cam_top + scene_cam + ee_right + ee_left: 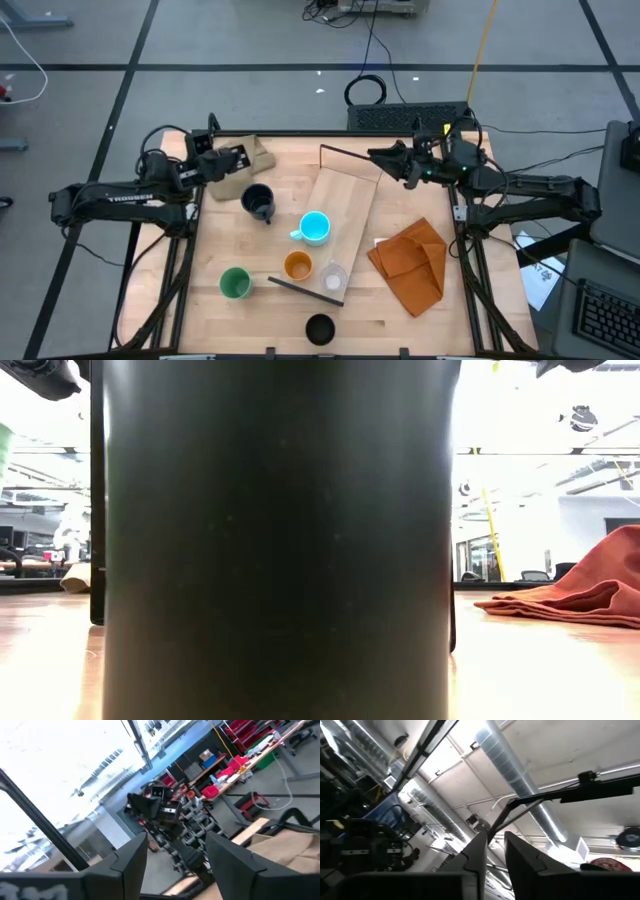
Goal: Stack small to large cups/mugs on shelf
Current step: Put the dark blue mug on the shelf
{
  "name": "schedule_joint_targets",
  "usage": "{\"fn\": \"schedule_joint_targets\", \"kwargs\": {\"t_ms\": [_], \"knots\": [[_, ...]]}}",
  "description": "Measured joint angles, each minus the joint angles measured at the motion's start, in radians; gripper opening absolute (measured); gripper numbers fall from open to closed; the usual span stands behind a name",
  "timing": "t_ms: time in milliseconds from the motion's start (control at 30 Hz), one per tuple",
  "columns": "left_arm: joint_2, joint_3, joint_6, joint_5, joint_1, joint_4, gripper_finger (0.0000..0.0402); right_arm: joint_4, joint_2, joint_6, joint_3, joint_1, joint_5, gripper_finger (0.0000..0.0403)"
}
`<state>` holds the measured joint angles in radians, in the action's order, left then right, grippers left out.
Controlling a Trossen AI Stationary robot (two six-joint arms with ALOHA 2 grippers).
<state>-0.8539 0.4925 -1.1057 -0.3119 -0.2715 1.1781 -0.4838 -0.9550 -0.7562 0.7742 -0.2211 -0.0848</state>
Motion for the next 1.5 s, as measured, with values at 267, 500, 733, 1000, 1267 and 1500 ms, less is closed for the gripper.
{"fn": "schedule_joint_targets", "kwargs": {"t_ms": [267, 500, 733, 1000, 1267, 1500], "knots": [[-0.002, 0.09, 0.012, 0.014, 0.117, -0.073, 0.0087, -0.015, 0.001, -0.039, 0.0, 0.042, -0.093, 0.0188], [-0.002, 0.277, 0.143, 0.094, 0.228, -0.445, 0.0088, -0.051, 0.0, -0.031, 0.0, 0.086, -0.1, 0.0188], [-0.009, 0.497, 0.28, 0.204, 0.298, -0.874, 0.0088, -0.066, 0.008, -0.042, 0.0, 0.138, -0.133, 0.0187], [-0.018, 0.724, 0.384, 0.37, 0.373, -1.242, 0.0088, -0.088, 0.05, -0.025, 0.0, 0.171, -0.128, 0.0187], [-0.102, 0.953, 0.392, 0.556, 0.439, -1.721, 0.0088, -0.002, 0.084, -0.01, 0.0, 0.171, -0.127, 0.0187], [-0.193, 0.998, 0.254, 0.611, 0.436, -2.157, 0.0088, 0.032, 0.084, -0.016, 0.0, 0.171, -0.127, 0.0187]]}}
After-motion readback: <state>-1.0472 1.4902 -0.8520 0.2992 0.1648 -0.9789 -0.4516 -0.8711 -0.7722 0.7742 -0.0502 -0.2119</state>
